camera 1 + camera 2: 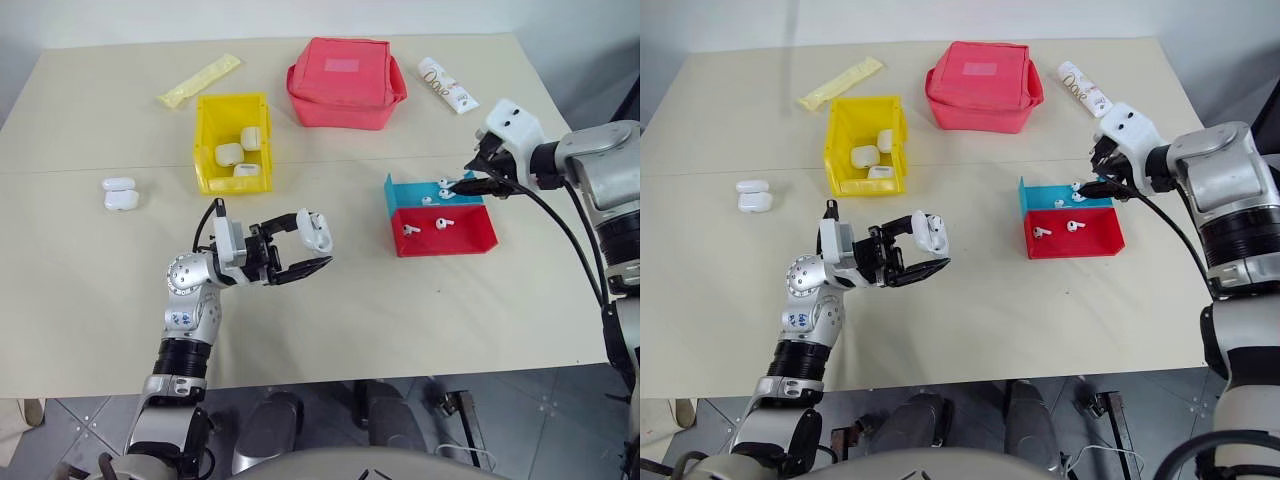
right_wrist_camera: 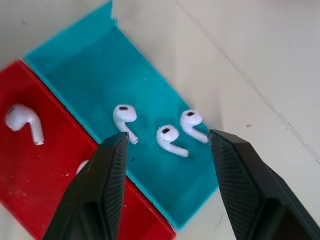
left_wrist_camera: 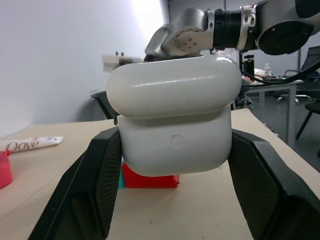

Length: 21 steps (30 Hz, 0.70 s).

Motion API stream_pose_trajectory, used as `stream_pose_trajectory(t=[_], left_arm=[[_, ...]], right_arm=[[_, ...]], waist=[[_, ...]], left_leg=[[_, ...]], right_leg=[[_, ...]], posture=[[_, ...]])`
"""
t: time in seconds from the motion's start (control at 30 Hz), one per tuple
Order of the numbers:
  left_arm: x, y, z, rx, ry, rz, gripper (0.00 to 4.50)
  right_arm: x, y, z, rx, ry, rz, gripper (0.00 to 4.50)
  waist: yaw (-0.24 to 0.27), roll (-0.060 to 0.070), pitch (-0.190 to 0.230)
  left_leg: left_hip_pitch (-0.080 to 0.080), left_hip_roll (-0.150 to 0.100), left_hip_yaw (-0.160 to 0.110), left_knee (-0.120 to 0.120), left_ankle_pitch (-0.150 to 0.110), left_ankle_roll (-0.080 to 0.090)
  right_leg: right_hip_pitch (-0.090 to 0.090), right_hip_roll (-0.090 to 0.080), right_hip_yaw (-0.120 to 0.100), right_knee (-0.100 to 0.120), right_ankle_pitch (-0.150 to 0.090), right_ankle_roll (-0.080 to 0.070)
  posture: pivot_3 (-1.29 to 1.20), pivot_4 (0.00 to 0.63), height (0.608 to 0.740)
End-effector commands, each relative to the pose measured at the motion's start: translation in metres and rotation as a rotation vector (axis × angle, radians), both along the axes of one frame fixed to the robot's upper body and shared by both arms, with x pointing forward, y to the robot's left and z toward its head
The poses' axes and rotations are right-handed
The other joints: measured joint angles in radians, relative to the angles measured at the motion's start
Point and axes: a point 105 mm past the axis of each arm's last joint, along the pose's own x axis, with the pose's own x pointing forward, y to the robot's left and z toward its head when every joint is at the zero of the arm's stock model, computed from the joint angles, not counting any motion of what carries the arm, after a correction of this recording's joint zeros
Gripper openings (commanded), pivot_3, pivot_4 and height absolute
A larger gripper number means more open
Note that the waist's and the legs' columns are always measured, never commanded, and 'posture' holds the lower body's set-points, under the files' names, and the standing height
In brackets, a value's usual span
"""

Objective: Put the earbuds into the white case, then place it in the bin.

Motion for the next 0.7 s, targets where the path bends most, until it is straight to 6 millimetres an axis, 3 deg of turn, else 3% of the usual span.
stream_pose_trajectory(t=[0.03, 0.23, 0.7], left_arm=[[-0.005, -0.001, 0.009, -0.016, -0.038, 0.007, 2.82], [-0.008, 0.000, 0.009, -0.019, -0.034, 0.026, 2.82], [-0.014, 0.002, 0.009, -0.022, -0.028, 0.051, 2.82]], right_arm=[[0.009, -0.005, 0.008, -0.054, -0.013, -0.014, 2.60], [0.019, 0.002, 0.009, -0.069, 0.010, -0.014, 2.60], [0.020, 0.012, 0.000, -0.035, 0.072, 0.009, 2.60]], waist=[[-0.003, 0.000, 0.000], [-0.008, 0.002, -0.001], [-0.008, 0.004, -0.002]], left_leg=[[0.000, 0.000, 0.000, 0.000, 0.000, 0.000], [0.000, 0.001, 0.001, 0.000, 0.000, 0.000], [-0.002, 0.000, 0.001, 0.000, 0.000, -0.001]], right_leg=[[0.000, 0.000, 0.000, 0.000, 0.000, 0.000], [-0.002, 0.001, 0.001, 0.001, 0.000, 0.000], [-0.004, 0.001, 0.001, 0.002, 0.000, -0.001]], posture=[[0.00, 0.150, 0.740], [0.00, 0.150, 0.740], [0.00, 0.150, 0.740]])
